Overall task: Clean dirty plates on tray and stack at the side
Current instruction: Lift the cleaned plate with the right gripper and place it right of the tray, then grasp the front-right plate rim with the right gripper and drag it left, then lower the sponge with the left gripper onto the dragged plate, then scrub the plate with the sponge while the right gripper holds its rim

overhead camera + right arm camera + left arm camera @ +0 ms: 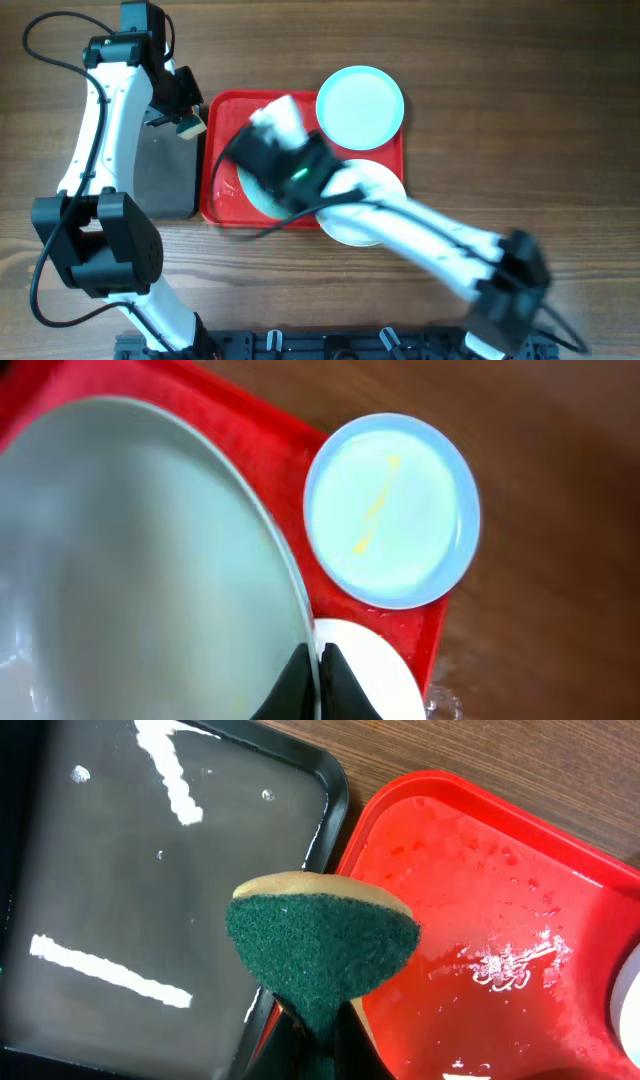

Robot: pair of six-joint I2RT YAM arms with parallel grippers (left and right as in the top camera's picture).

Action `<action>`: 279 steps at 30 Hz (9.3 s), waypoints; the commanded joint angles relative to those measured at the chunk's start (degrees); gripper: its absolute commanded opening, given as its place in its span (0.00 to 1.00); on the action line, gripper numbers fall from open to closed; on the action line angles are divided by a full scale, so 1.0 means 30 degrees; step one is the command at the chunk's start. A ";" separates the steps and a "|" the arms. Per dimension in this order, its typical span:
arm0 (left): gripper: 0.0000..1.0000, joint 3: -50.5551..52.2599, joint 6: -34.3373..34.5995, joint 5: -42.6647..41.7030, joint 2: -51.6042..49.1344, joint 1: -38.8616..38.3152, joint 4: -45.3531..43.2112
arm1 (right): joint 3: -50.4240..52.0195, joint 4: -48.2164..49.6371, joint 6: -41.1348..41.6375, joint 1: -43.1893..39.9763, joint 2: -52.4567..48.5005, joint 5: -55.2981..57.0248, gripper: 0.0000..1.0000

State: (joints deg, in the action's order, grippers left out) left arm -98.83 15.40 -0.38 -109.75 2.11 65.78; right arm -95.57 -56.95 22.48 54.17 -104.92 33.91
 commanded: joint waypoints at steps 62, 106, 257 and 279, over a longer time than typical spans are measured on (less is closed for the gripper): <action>0.04 0.0124 0.1530 -0.1785 0.0401 -0.2798 -0.1005 | 1.5096 0.4503 -0.2914 -1.4112 0.5253 -1.5314 0.37; 0.04 0.0124 0.1523 -0.1632 0.0401 -0.2790 -0.1093 | 1.3070 1.4141 0.9049 -0.6142 0.0437 -1.4316 0.04; 0.04 0.7701 0.2186 0.1829 0.0474 -0.4758 -0.2696 | 0.6703 1.1540 0.6047 -0.6353 -0.5588 -1.7915 0.04; 0.04 1.0987 0.0743 -0.1836 0.0321 -0.5173 -1.2298 | 0.6703 1.1475 0.6047 -0.6390 -0.5588 -1.7996 0.04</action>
State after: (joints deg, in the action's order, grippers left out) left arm -66.50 11.38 -17.63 -108.12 -13.26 32.60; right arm -75.59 -21.78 40.69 35.14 -119.70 -20.97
